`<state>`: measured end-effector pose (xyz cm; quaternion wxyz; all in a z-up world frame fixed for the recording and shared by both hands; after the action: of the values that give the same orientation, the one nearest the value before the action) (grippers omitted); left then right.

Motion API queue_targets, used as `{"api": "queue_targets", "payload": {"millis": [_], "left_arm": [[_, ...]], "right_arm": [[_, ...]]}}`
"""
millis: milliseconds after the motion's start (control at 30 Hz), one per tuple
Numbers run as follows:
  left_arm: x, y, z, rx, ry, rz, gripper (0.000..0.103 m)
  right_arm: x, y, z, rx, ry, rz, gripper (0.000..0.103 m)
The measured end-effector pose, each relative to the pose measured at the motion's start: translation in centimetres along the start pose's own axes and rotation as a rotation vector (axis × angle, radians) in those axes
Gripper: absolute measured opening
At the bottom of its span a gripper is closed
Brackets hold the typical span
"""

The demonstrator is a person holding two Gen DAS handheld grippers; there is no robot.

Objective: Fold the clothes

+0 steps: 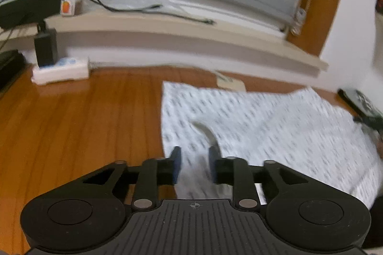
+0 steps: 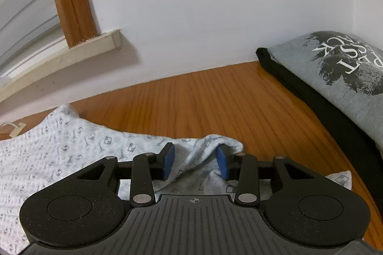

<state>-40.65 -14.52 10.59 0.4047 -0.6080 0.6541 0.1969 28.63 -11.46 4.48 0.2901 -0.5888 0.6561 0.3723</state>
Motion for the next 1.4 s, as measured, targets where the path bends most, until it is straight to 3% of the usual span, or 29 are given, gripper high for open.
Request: {"api": "queue_targets", "payload": {"millis": [67, 200, 267, 333, 433, 467, 500, 533, 667, 733, 800, 833, 867, 900, 967, 1067, 1400], "left_arm": [[-0.9, -0.1, 1.0, 0.004, -0.006, -0.003, 0.045], [-2.6, -0.2, 4.2, 0.034, 0.016, -0.036, 0.046], [-3.0, -0.2, 6.1, 0.019, 0.043, -0.043, 0.054], [-2.9, -0.3, 7.7, 0.0, 0.072, -0.03, 0.054], [-2.4, -1.2, 8.6, 0.001, 0.089, 0.023, 0.043], [-2.3, -1.5, 8.6, -0.002, 0.083, 0.047, 0.03], [-2.2, -1.8, 8.5, -0.004, 0.069, 0.071, 0.024], [-2.2, -2.1, 8.2, -0.006, 0.055, 0.095, 0.006], [-3.5, -3.0, 4.9, -0.062, -0.165, 0.13, 0.004], [-3.8, -3.4, 4.9, -0.113, -0.153, 0.167, 0.01], [-3.7, -3.7, 5.8, -0.159, -0.084, 0.218, 0.024], [-3.3, -3.6, 6.4, -0.179, -0.056, 0.235, 0.041], [-2.8, -3.6, 6.8, -0.199, -0.036, 0.249, 0.048], [-2.4, -3.5, 7.3, -0.22, -0.017, 0.263, 0.048], [-2.2, -3.4, 7.5, -0.217, -0.022, 0.248, 0.051], [-2.5, -4.0, 7.4, -0.183, -0.046, 0.224, 0.07], [-2.6, -10.0, 10.8, -0.058, -0.024, 0.275, 0.076]], "right_arm": [[0.0, 0.0, 0.0, 0.001, 0.001, -0.003, 0.04], [0.0, 0.1, 0.1, -0.001, 0.002, -0.005, 0.041], [0.0, 0.1, 0.1, -0.003, 0.002, -0.005, 0.041], [0.0, 0.1, 0.1, -0.005, 0.003, -0.006, 0.042], [0.0, 0.1, 0.1, -0.008, 0.003, -0.008, 0.043], [0.0, 0.1, 0.1, -0.008, 0.002, -0.008, 0.043], [0.0, 0.1, 0.1, -0.008, 0.002, -0.008, 0.044], [0.0, 0.1, 0.1, -0.009, 0.002, -0.008, 0.044], [0.0, 0.2, 0.1, -0.009, 0.002, -0.008, 0.044], [0.0, 0.3, 0.1, -0.011, 0.003, -0.014, 0.044], [0.0, 0.4, 0.1, -0.013, 0.004, -0.02, 0.044], [0.0, 0.4, 0.1, -0.014, 0.005, -0.023, 0.044], [0.0, 0.4, 0.1, -0.015, 0.006, -0.026, 0.046], [0.0, 0.5, 0.1, -0.016, 0.007, -0.029, 0.046], [0.0, 0.6, 0.1, -0.018, 0.008, -0.035, 0.051], [0.0, 0.7, 0.2, -0.021, 0.01, -0.044, 0.054], [-0.1, 0.7, 0.1, -0.037, 0.007, -0.036, 0.057]]}}
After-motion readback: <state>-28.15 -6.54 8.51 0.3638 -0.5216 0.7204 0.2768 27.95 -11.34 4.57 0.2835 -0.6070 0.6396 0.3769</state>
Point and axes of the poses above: each gripper's, at about its wrist camera, not at the fingertips, and z roughly the way its jaws point, y to its left, x to its underside, the point moved 3 cm from there along z, roughly the way its jaws point, and after that the axes turned 3 degrees about -z, right-handed, at the moved point
